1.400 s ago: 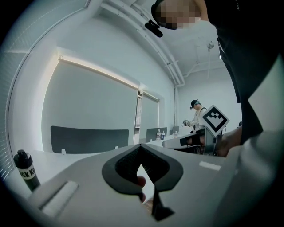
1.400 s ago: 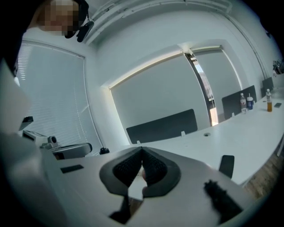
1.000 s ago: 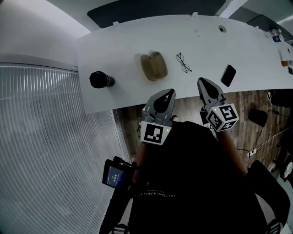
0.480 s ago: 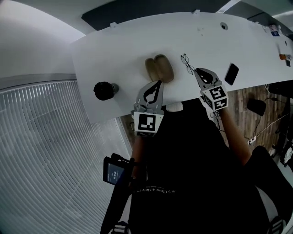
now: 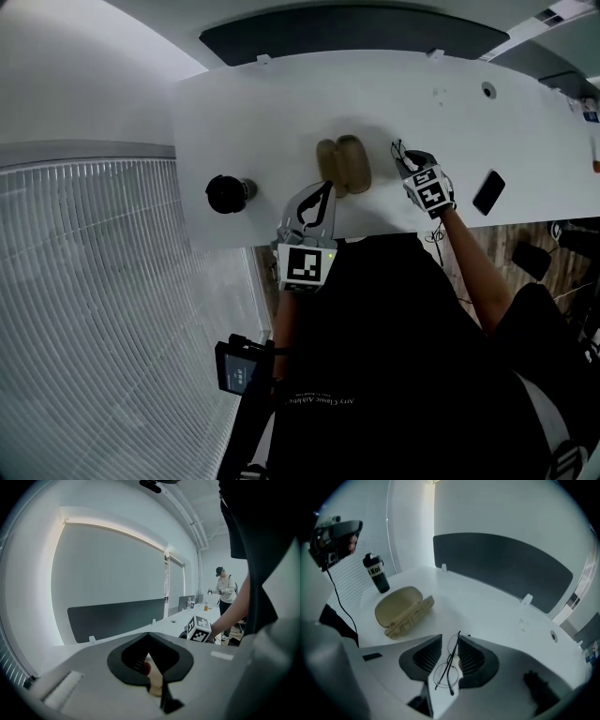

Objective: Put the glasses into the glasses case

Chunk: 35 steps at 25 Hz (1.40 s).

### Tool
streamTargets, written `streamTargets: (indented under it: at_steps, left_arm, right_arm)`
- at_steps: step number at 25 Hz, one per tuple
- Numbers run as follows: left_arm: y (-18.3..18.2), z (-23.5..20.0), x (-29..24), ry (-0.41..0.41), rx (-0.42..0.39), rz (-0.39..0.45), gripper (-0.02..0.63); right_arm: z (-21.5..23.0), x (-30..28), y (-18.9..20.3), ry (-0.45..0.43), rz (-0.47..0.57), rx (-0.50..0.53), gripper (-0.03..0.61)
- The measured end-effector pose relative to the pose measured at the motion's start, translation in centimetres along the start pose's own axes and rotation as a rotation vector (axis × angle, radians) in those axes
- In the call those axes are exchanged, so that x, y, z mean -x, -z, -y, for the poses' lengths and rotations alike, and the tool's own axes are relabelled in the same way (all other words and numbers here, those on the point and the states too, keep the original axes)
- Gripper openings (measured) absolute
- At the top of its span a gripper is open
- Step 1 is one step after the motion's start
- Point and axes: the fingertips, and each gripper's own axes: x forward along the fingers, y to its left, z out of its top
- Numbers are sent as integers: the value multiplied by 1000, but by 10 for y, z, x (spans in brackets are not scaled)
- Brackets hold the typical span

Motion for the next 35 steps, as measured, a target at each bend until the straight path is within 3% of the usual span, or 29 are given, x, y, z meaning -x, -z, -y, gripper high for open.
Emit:
streamTargets:
  at_steps: [5,10,12,13,16,23,29,33,35]
  left_arm:
    - [-12,0,-14,6,-12,-26,8]
    - [-14,-4,-26,36,-57,-41,8]
    - [-11,-7,-30,53,-64,-49,8]
    - [-10,-9,-33,61,-67,-50,8]
    - [-9,-12,-40,86,-64,-36,8]
    - [-10,-14,-48,113,-34,-13,8]
    - [-4,-10,-46,117,-27,-3,8]
    - [-1,-11,-37,98,-1,-13,8]
    - [-1,-13,-35,90,-3,-11,8]
  right_arm:
    - [2,-20,16,-16,-117,93,112]
    - [5,-38,34,-57,-227,6,112]
    - [5,-39,29,-69,-247,-22,65]
    - [6,-32,20,-57,-235,-19,17]
    - [7,11,-24,-16,-126,-16,14]
    - [8,80,-78,-28,59,-187,14]
    - [4,77,-75,-55,47,-200,12]
    - [-12,69,-71,-88,26,-153,12]
    - [-17,68,-74,-120,37,-188,12]
